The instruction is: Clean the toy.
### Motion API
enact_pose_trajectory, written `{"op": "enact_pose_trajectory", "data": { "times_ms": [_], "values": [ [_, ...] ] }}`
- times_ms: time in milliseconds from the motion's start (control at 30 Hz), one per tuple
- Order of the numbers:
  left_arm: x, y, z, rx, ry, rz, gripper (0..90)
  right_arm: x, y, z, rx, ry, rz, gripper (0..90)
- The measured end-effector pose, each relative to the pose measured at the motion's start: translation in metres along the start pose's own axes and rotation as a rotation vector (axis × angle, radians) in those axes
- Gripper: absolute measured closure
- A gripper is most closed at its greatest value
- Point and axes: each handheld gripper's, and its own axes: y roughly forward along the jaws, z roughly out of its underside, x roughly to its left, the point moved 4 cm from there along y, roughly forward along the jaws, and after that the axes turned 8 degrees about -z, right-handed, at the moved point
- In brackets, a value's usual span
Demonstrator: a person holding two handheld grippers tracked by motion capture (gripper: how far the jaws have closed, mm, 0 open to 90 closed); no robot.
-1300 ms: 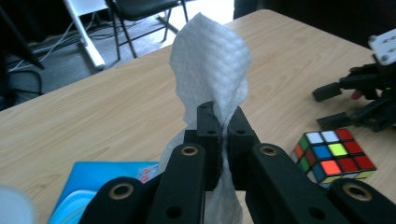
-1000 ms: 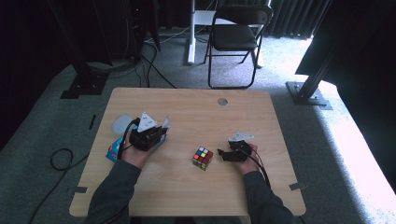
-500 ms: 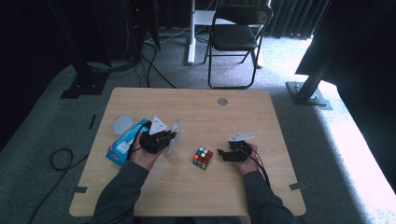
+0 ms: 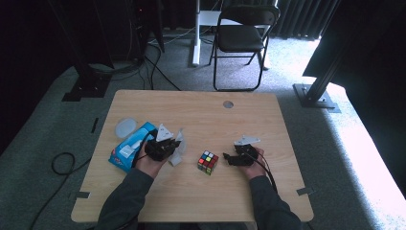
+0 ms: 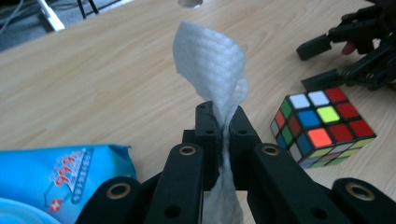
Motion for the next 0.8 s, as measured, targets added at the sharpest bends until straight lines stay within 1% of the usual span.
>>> {"op": "enact_pose_trajectory", "data": {
  "times_ms": [133,300,433,600,733,800],
  "values": [
    [0.002,0.004,0.008,0.016,-0.014,-0.004,85.2,0.0,0.0,0.0,0.001,-0.001,0.0,31.6],
    [0.003,0.007,0.018,0.04,-0.015,-0.009,83.8,0.0,0.0,0.0,0.001,-0.001,0.0,31.6],
    [0.003,0.011,0.027,0.062,-0.023,-0.011,83.5,0.0,0.0,0.0,0.001,-0.001,0.0,31.6],
    [0.004,0.015,0.038,0.09,-0.028,-0.006,81.8,0.0,0.0,0.0,0.0,0.0,0.0,31.6],
    [0.005,0.017,0.046,0.106,-0.037,-0.006,79.6,0.0,0.0,0.0,0.001,-0.001,0.0,31.6],
    [0.005,0.018,0.05,0.119,-0.032,-0.005,77.3,0.0,0.0,0.0,0.001,0.0,0.0,31.6]
  ]
}}
